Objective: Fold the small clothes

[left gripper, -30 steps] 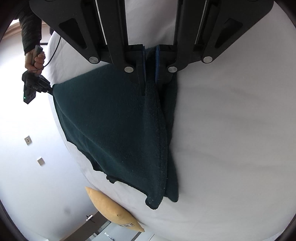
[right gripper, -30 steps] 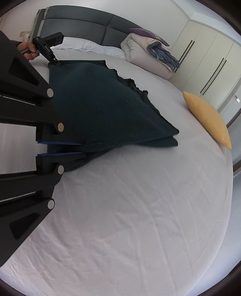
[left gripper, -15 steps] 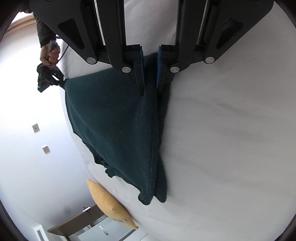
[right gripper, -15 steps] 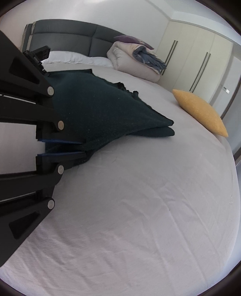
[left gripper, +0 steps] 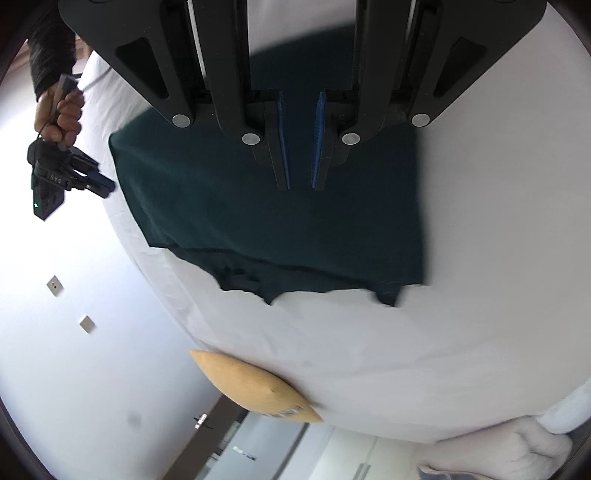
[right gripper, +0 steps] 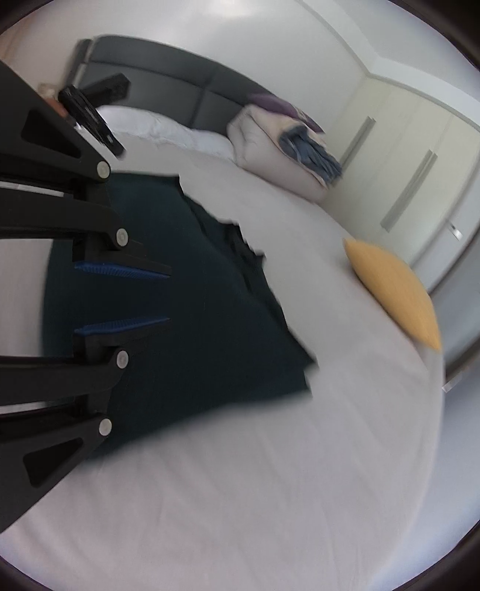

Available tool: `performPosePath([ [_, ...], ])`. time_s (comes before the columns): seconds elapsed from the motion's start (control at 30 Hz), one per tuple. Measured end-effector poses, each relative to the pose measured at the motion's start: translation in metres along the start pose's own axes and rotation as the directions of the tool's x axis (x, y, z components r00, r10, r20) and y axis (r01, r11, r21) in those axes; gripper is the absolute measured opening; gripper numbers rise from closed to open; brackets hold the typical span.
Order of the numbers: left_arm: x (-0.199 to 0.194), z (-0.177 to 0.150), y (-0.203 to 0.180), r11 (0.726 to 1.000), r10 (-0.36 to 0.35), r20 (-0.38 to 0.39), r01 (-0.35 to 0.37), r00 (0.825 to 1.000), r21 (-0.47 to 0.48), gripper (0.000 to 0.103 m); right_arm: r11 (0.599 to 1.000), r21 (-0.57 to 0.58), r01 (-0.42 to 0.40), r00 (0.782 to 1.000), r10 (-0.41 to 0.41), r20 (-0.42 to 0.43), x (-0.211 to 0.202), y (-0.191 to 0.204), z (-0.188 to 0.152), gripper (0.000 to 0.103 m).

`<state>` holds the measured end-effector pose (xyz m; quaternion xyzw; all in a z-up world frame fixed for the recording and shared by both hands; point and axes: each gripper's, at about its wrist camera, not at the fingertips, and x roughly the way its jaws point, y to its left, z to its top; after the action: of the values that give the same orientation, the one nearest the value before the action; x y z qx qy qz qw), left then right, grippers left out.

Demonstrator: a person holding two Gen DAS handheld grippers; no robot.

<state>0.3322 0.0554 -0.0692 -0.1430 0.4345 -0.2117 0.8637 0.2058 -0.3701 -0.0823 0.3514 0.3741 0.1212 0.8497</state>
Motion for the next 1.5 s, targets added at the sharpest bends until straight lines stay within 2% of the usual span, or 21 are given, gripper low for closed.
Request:
performPosePath([
  [0.1,0.04,0.011,-0.01,1.0,-0.008,-0.031,0.008,0.999,-0.016,0.011,0.999,0.029,-0.037,0.998,0.038,-0.048,0.04,0.006,0.012,0.023],
  [0.17,0.064,0.015,-0.015,1.0,0.021,-0.062,-0.021,0.998,-0.001,0.011,0.995,0.052,-0.082,0.993,0.086,-0.087,0.066,0.007,0.019,0.023],
  [0.3,0.087,0.018,-0.012,0.999,0.03,-0.071,-0.029,0.997,0.022,0.011,0.993,0.065,-0.1,0.988,0.107,-0.112,0.103,0.006,0.025,0.023],
  [0.33,0.086,0.018,-0.008,1.0,0.013,-0.068,-0.013,0.998,0.008,0.011,0.993,0.074,-0.093,0.99,0.1,-0.102,0.106,0.003,0.026,0.019],
  [0.37,0.086,0.017,-0.004,1.0,-0.011,-0.066,0.01,0.998,-0.01,0.011,0.989,0.098,-0.106,0.989,0.115,-0.092,0.107,-0.004,0.027,0.018],
  [0.4,0.085,0.015,0.001,0.999,-0.033,-0.062,0.032,0.998,-0.019,0.011,0.982,0.137,-0.131,0.987,0.141,-0.072,0.105,-0.014,0.03,0.012],
  [0.47,0.083,0.01,0.009,0.997,-0.072,-0.049,0.072,0.996,-0.008,0.011,0.976,0.172,-0.131,0.99,0.138,-0.031,0.1,-0.029,0.035,0.001],
  [0.53,0.08,0.005,0.017,0.995,-0.101,-0.032,0.101,0.994,-0.015,0.011,0.969,0.216,-0.12,0.993,0.117,0.026,0.089,-0.048,0.041,0.0],
  [0.67,0.076,0.001,0.033,0.989,-0.139,-0.01,0.139,0.99,-0.048,0.011,0.955,0.294,-0.041,0.987,-0.007,0.161,0.055,-0.085,0.049,0.0],
  [0.73,0.071,0.001,0.036,0.99,-0.129,-0.008,0.129,0.992,-0.05,0.011,0.936,0.35,-0.025,0.979,-0.048,0.199,0.04,-0.098,0.048,0.0],
  [0.8,0.07,0.0,0.031,0.994,-0.094,-0.003,0.093,0.996,-0.05,0.011,0.943,0.334,0.015,0.97,-0.095,0.223,0.024,-0.088,0.042,0.003],
  [0.83,0.066,-0.001,0.026,0.996,-0.071,0.005,0.071,0.997,-0.048,0.011,0.956,0.293,0.006,0.968,-0.079,0.24,0.015,-0.073,0.034,0.008],
  [0.87,0.062,-0.002,0.02,0.998,-0.047,0.014,0.047,0.999,-0.041,0.011,0.965,0.258,-0.047,0.97,-0.017,0.241,0.011,-0.058,0.025,0.008],
  [0.9,0.055,-0.006,0.013,0.999,-0.033,0.027,0.034,0.999,-0.029,0.011,0.97,0.222,-0.102,0.973,0.052,0.223,0.012,-0.044,0.015,0.009],
  [0.97,0.047,-0.017,0.005,0.999,-0.037,0.025,0.038,0.999,-0.03,0.011,0.974,0.12,-0.19,0.977,0.177,0.116,0.025,-0.001,-0.018,0.013],
  [1.07,0.036,-0.036,-0.003,0.999,-0.034,0.022,0.034,0.999,-0.032,0.011,0.959,0.045,-0.28,0.956,0.283,-0.071,0.063,0.046,-0.065,0.014],
  [1.13,0.032,-0.048,-0.005,1.0,0.002,0.008,-0.002,1.0,-0.011,0.011,0.963,0.02,-0.27,0.952,0.27,-0.146,0.086,0.059,-0.085,0.014],
  [1.2,0.032,-0.053,0.002,1.0,0.01,-0.012,-0.01,1.0,-0.025,0.011,0.976,0.045,-0.212,0.961,0.217,-0.173,0.103,0.052,-0.092,0.013],
  [1.3,0.034,-0.057,0.011,0.998,-0.024,-0.026,0.023,0.999,-0.054,0.011,0.968,0.137,-0.211,0.971,0.224,-0.084,0.092,0.019,-0.08,0.003],
  [1.43,0.035,-0.06,0.007,1.0,0.006,-0.023,-0.006,1.0,-0.023,0.011,0.966,0.195,-0.171,0.985,0.167,0.04,0.048,-0.02,-0.063,0.003],
  [1.5,0.036,-0.06,0.004,1.0,0.025,-0.021,-0.025,0.999,-0.006,0.011,0.959,0.232,-0.161,0.985,0.142,0.097,0.025,-0.045,-0.058,0.002],
])
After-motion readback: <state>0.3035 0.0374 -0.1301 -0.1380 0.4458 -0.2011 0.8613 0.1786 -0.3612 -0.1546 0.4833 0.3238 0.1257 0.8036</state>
